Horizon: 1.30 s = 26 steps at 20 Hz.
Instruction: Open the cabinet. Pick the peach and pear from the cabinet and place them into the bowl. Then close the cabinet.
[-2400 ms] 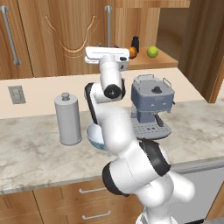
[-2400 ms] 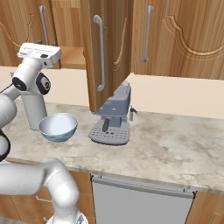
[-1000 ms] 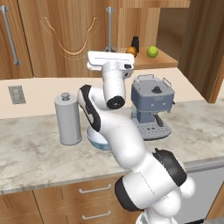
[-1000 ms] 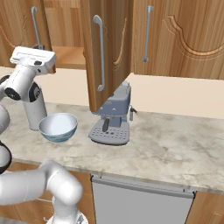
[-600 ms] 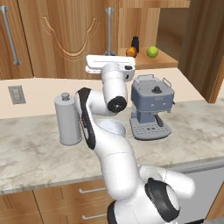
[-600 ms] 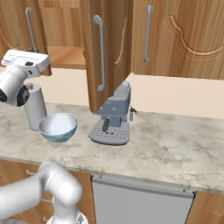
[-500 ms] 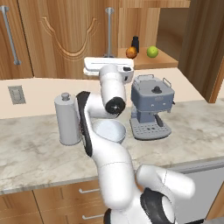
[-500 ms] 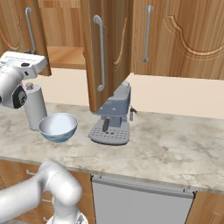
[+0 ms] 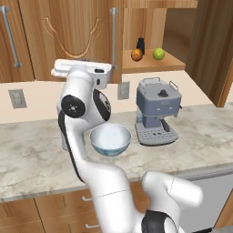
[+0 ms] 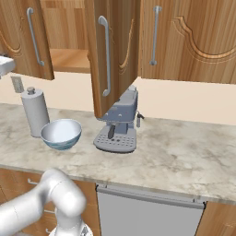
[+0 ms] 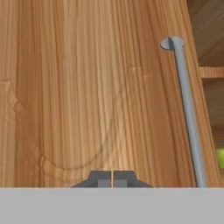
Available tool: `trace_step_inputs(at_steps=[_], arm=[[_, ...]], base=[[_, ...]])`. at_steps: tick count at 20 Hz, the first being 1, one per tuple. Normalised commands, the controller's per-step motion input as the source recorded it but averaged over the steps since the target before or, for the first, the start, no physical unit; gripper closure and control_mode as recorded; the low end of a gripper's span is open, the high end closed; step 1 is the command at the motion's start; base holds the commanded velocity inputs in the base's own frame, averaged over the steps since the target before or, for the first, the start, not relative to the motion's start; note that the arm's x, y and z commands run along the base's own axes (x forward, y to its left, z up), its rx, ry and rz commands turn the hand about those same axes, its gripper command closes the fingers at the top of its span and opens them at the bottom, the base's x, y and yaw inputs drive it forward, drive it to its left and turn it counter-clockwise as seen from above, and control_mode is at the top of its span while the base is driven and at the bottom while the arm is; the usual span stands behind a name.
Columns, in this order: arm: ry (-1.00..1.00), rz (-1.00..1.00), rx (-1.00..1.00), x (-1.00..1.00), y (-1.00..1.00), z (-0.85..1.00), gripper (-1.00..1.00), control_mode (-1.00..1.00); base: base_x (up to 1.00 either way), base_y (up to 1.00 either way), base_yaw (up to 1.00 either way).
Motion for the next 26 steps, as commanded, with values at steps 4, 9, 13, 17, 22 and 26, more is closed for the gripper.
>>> trace_step_inputs(at_steps=[4, 9, 13, 17, 22, 26], arm=[[0.02, 0.01, 0.23, -0.88, -0.97, 0.41, -1.00, -1.00], [0.00, 0.05, 0.26, -0.68, -1.00, 0.21, -1.00, -1.00], [0.00, 0.23, 0.13, 0.00, -0.99, -0.05, -1.00, -1.00], [-0.01, 0.32, 0.06, 0.03, -0.95, -0.06, -1.00, -1.00], [-0.07, 0.29, 0.13, -0.06, -1.00, -0.01, -1.00, -1.00], [0.00, 0.25, 0.10, 0.31, -0.64, -0.16, -1.00, -1.00]], base=[[0.00, 0.00, 0.00], [0.00, 0.00, 0.00], [0.00, 0.00, 0.00], [0.00, 0.00, 0.00], [0.00, 0.00, 0.00], [0.00, 0.00, 0.00]])
